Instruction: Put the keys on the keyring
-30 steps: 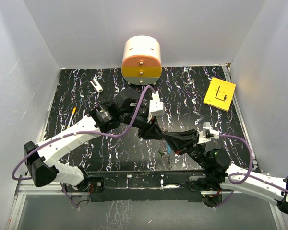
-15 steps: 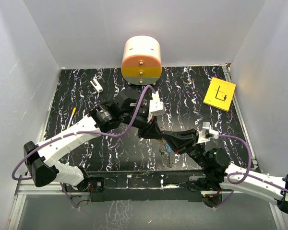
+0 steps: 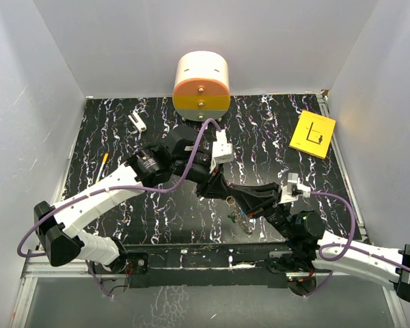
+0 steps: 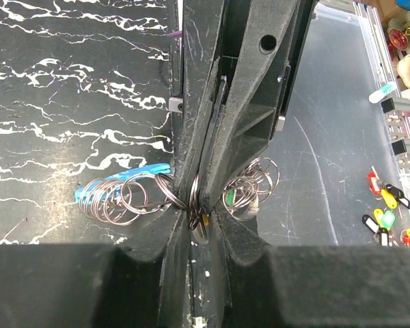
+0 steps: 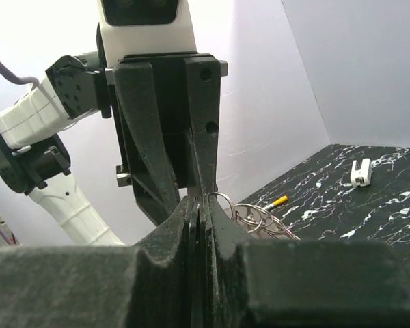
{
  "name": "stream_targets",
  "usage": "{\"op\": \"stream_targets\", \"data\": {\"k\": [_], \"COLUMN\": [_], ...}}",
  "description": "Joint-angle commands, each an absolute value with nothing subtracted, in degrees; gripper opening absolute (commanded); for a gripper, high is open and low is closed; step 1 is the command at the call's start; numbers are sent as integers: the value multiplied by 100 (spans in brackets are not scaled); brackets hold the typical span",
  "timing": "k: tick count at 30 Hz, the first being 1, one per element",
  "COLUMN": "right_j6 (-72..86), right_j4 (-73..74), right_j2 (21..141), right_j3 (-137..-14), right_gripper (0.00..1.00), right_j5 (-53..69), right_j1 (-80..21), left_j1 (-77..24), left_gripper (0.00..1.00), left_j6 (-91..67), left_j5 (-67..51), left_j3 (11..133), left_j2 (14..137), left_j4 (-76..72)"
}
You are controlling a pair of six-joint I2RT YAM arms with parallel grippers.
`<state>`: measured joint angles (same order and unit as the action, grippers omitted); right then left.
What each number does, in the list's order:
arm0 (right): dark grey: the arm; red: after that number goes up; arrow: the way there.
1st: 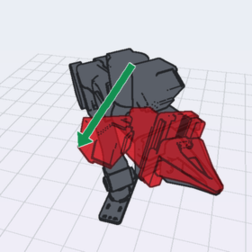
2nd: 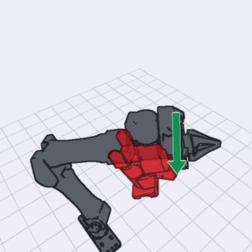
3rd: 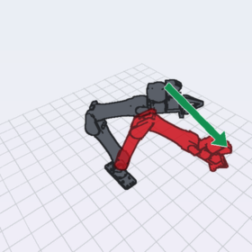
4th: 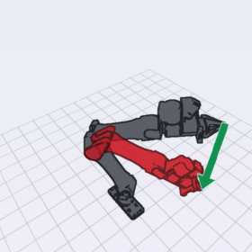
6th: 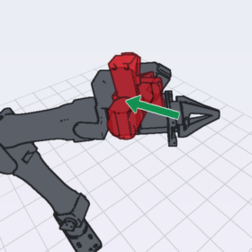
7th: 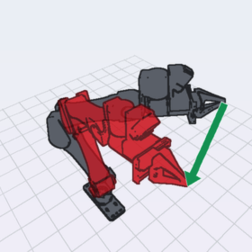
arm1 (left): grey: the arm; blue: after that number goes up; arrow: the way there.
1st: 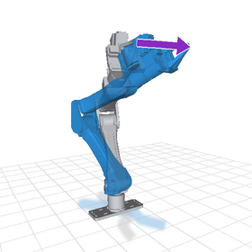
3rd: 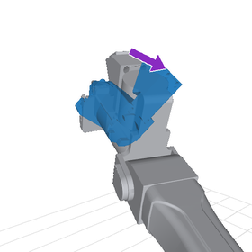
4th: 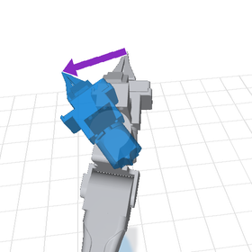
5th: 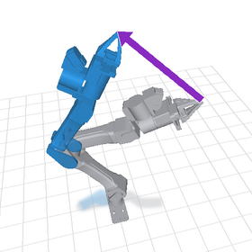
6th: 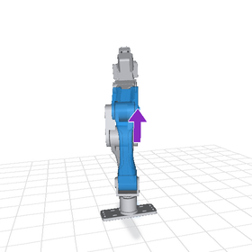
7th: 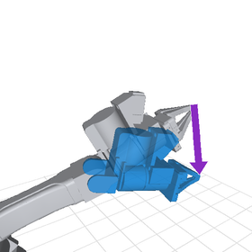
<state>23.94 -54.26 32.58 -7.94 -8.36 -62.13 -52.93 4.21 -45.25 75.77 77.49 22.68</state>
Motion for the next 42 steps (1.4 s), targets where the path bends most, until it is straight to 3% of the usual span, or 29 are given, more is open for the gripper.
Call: {"op": "stream_targets", "data": {"k": [1,8,20,29,42], "right_j6": [2362,2403,2470,2514,2526], "right_j4": [-5794,-5812,-5969,-5915,-4829], "right_j2": [3287,3095,3381,3228,2373], "right_j3": [-823,-659,-677,-572,-694], "right_gripper": [8,8,8,10,17], "right_j5": [-525,-350,-183,-281,-632], "right_j1": [-6249,-6249,-6249,-6249,-6248], "left_j1": [-5354,-5296,-5256,-5187,-5143], "left_gripper": [19,20,0,0,0], "left_j6": [142,-37,-327,-257,829], "left_j5": [-4922,-5156,-5353,-5550,-5873], "left_j3": [7803,7840,7723,7719,7949], "left_j2": [7748,7751,7796,7788,8008], "left_j4": [1761,1709,1395,1401,2585]}}
